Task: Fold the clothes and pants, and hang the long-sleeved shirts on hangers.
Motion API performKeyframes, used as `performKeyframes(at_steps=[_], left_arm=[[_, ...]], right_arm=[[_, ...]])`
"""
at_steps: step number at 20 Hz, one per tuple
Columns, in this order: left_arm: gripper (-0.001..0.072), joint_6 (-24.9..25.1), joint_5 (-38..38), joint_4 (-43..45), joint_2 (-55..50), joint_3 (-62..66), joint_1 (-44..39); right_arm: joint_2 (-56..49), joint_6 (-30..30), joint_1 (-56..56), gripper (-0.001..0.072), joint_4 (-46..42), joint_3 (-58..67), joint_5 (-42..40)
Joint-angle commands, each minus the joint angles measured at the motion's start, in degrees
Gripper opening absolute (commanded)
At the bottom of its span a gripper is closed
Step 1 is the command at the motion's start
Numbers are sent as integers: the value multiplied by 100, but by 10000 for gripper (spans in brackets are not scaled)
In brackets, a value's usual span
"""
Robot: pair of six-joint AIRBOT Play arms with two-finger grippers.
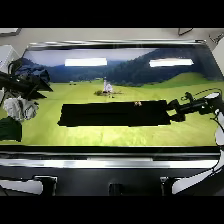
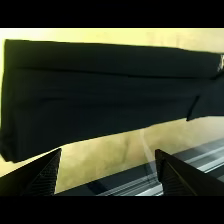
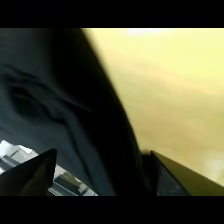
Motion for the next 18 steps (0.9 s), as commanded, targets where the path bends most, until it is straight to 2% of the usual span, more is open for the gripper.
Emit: performKeyframes(at_steps=[1, 2, 4, 5, 7, 9, 10, 11, 12, 13, 15, 17, 18], left_arm=[[706, 0, 22, 4, 234, 11, -509], [706, 7, 50, 7, 229, 7, -664], [705, 74, 247, 7, 214, 4, -1029], [705, 111, 382, 9, 208, 4, -1228], [702, 129, 730, 13, 201, -13, -1622], [697, 131, 1276, 13, 197, -149, -2037], [616, 131, 1609, 13, 184, -273, -2256], [314, 164, 2044, 15, 166, -468, -2505], [91, 267, 2540, 15, 144, -717, -2767], [42, 273, 3060, 15, 90, -1016, -3064], [33, 83, 3670, 13, -173, -1467, -3556], [24, -457, 3812, -28, -625, -1641, -3947], [24, -520, 3853, -245, -874, -1644, -4127]], right_arm=[[-92, -197, 433, 674, 328, -57, -444], [-92, -197, 568, 591, 323, -57, -437], [-57, -201, 844, 513, 317, -50, -402], [-4, -201, 968, 408, 315, -50, -407], [192, -63, 1147, 44, 310, 2, -402], [509, 42, 1224, 42, 291, 153, -271], [721, 105, 1257, 42, 275, 203, -234], [990, 181, 1300, 41, 256, 210, -227], [1270, 258, 1370, 41, 223, 210, -181], [1530, 354, 1480, 41, 175, 210, -105], [2065, 577, 1762, 42, 28, 210, 33], [2597, 890, 2063, 42, -28, 210, 46], [2846, 1036, 2221, 42, -28, 210, 37]])
